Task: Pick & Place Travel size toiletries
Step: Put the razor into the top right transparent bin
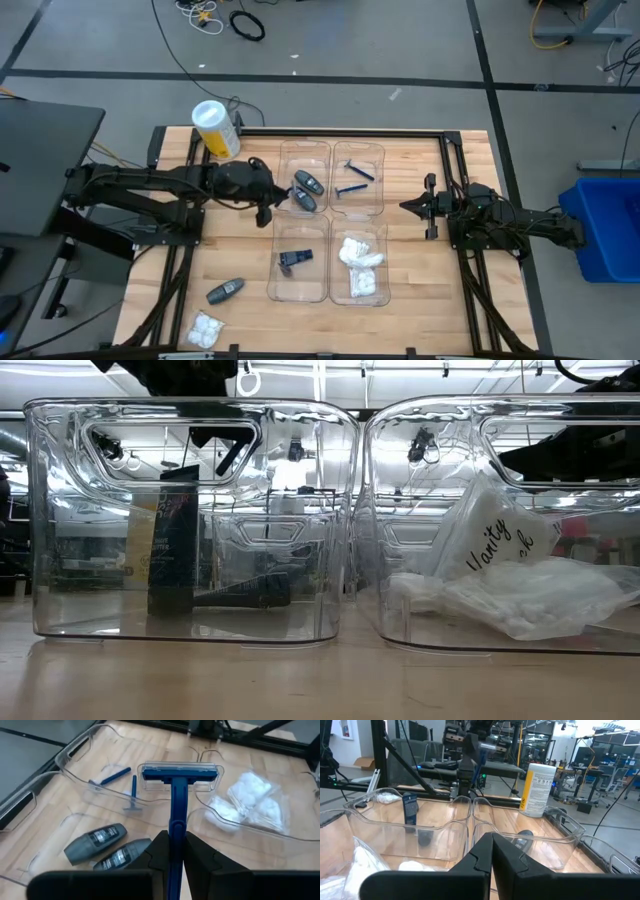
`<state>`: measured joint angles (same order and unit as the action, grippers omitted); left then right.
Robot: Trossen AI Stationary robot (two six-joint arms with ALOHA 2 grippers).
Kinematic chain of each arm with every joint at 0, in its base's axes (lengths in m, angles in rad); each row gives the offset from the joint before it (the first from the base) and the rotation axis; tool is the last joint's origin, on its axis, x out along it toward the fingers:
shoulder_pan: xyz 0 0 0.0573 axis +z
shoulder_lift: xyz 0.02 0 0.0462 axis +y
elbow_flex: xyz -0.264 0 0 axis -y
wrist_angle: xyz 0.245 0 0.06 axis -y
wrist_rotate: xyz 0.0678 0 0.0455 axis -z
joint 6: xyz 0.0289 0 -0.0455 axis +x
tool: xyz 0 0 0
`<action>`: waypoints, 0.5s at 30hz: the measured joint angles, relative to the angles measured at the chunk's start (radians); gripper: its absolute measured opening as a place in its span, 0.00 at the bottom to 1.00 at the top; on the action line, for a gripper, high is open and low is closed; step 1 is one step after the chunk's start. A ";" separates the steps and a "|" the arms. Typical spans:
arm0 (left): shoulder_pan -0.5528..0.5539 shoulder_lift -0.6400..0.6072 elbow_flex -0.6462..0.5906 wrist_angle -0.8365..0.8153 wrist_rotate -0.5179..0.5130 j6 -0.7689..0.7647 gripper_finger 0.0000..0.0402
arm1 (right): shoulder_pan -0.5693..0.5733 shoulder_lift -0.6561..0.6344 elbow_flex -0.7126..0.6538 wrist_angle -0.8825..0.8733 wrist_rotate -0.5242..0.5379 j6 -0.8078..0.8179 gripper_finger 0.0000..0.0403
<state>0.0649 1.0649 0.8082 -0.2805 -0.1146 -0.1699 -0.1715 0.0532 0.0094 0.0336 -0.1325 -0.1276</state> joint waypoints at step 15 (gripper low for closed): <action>0.107 0.000 0.000 0.164 0.043 0.192 0.10 | 0.000 0.000 0.000 0.000 0.000 0.000 0.03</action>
<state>0.1721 1.0653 0.8078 -0.1165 -0.0714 0.0221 -0.1715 0.0532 0.0093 0.0338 -0.1323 -0.1276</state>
